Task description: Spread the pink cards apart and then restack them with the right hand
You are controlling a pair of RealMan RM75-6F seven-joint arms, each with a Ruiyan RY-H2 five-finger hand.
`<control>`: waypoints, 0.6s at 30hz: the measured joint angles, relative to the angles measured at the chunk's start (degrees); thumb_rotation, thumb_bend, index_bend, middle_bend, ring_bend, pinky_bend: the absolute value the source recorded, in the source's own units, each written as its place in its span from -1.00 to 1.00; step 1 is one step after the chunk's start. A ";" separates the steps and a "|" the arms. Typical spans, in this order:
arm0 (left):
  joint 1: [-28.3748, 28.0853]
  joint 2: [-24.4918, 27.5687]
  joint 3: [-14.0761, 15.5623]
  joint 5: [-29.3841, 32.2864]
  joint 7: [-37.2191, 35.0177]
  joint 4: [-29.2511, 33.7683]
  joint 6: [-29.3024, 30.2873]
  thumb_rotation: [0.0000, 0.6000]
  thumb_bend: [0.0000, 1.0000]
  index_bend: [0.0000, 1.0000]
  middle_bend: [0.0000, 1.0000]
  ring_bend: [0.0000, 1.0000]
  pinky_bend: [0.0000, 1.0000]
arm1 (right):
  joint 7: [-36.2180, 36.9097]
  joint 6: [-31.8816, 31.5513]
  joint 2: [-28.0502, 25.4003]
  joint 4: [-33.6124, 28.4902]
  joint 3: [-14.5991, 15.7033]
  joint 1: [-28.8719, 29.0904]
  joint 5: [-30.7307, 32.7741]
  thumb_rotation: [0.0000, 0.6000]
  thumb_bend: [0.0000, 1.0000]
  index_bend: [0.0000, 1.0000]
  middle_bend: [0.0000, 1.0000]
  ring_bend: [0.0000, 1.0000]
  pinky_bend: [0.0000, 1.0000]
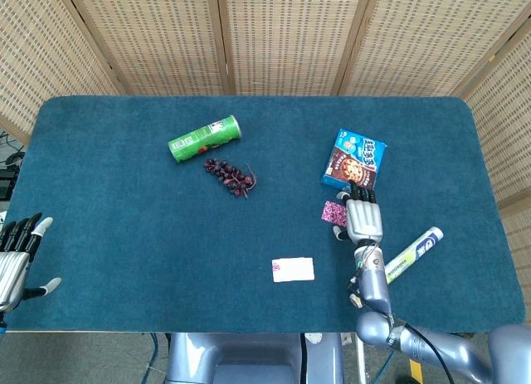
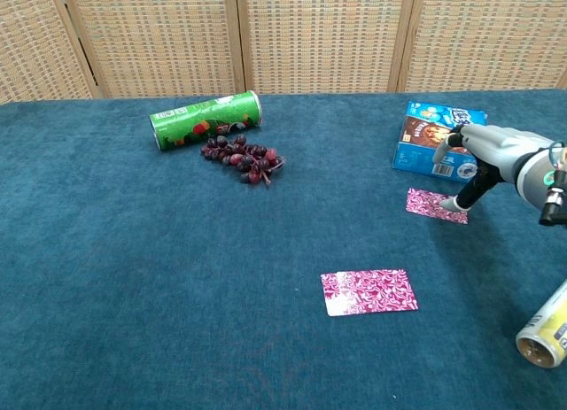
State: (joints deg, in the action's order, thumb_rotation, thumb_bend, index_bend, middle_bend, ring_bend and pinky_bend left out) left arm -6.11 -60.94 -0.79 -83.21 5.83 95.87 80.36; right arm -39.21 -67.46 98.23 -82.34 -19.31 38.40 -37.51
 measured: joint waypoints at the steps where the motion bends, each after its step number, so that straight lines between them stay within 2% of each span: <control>1: -0.01 0.02 0.00 -0.01 -0.02 0.01 -0.02 1.00 -0.91 -1.00 -1.00 -1.00 -1.00 | 0.36 -0.03 0.50 1.36 0.17 0.12 -0.27 1.00 -0.46 -0.52 -0.38 -0.57 -0.54; 3: -0.03 0.04 0.00 -0.02 -0.05 0.03 -0.04 1.00 -0.91 -1.00 -1.00 -1.00 -1.00 | 1.32 -0.33 1.58 4.04 0.66 0.33 -1.84 1.00 -0.48 -0.51 0.09 -0.01 0.13; 6: 0.02 -0.01 0.04 -0.06 -0.10 -0.05 0.02 1.00 -0.91 -1.00 -1.00 -1.00 -1.00 | 2.37 -0.96 3.11 7.61 1.46 0.71 -4.80 1.00 -0.51 -0.47 0.44 0.40 0.65; 9: 0.04 -0.02 0.04 -0.07 -0.13 -0.06 0.07 1.00 -0.91 -1.00 -1.00 -1.00 -1.00 | 2.94 -1.58 4.71 11.29 2.07 1.15 -7.22 1.00 -0.58 -0.41 0.61 0.59 0.90; 11: 0.02 -0.01 0.03 -0.05 -0.09 -0.04 0.03 1.00 -0.91 -1.00 -1.00 -1.00 -1.00 | 3.21 -1.81 5.73 12.52 2.30 1.29 -8.41 1.00 -0.58 -0.40 0.66 0.63 0.98; 18: 0.05 -0.05 0.05 -0.06 -0.06 -0.11 0.08 1.00 -0.91 -1.00 -1.00 -1.00 -1.00 | 0.92 -0.91 5.54 10.96 1.97 1.32 -5.85 1.00 -0.58 -0.35 0.71 0.68 1.00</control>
State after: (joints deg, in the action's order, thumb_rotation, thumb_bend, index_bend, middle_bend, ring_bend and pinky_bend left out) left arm -6.07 -60.98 -0.74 -83.27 5.77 95.77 80.45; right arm -38.30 -68.37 103.78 -71.38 -17.34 39.72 -43.35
